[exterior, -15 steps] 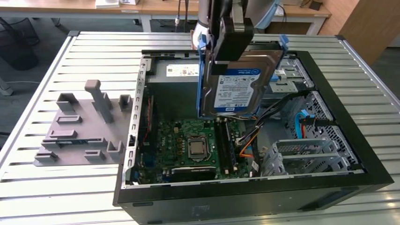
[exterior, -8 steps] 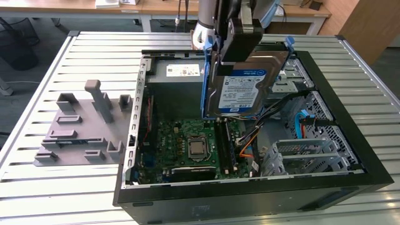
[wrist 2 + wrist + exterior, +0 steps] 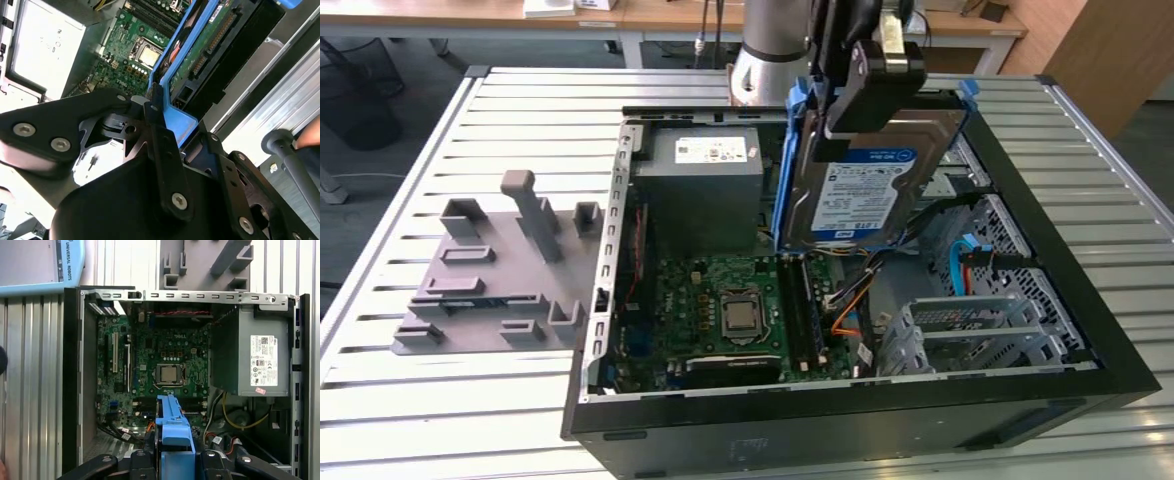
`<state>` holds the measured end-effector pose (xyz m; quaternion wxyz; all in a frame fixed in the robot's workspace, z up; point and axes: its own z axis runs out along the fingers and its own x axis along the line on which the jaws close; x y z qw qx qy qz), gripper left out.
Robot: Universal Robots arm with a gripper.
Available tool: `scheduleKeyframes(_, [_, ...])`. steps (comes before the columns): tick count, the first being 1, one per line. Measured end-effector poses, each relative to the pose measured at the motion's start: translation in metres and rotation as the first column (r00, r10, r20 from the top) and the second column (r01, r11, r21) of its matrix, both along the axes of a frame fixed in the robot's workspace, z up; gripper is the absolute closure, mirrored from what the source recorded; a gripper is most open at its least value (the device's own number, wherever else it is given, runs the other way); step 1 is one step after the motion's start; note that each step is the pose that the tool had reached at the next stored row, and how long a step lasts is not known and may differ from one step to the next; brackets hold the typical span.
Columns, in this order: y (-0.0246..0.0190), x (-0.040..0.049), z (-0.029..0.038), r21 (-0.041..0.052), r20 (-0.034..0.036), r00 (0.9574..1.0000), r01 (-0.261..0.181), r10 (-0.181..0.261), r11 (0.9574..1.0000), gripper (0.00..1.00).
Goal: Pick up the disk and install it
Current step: 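Insert the disk into the insertion slot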
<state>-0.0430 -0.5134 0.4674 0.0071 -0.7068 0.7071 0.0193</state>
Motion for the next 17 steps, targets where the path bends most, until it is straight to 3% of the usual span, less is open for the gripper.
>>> scheduleKeyframes(3, [-0.0011,0.0018,-0.0001,-0.0001,0.0,1.0,0.0,0.0,1.0,0.64])
scheduleKeyframes(5, [-0.0043,0.0019,-0.0003,-0.0001,0.0,1.0,0.0,0.0,1.0,0.64])
scheduleKeyframes(8, [-0.011,0.0019,-0.0005,-0.0002,0.0,1.0,0.0,0.0,1.0,0.64])
scheduleKeyframes(14, [-0.0286,0.0018,-0.0017,0.0,0.0,1.0,0.0,0.0,1.0,0.64])
scheduleKeyframes(17, [-0.0333,0.0019,-0.0025,0.0001,0.0001,1.0,0.006,-0.006,1.0,0.64])
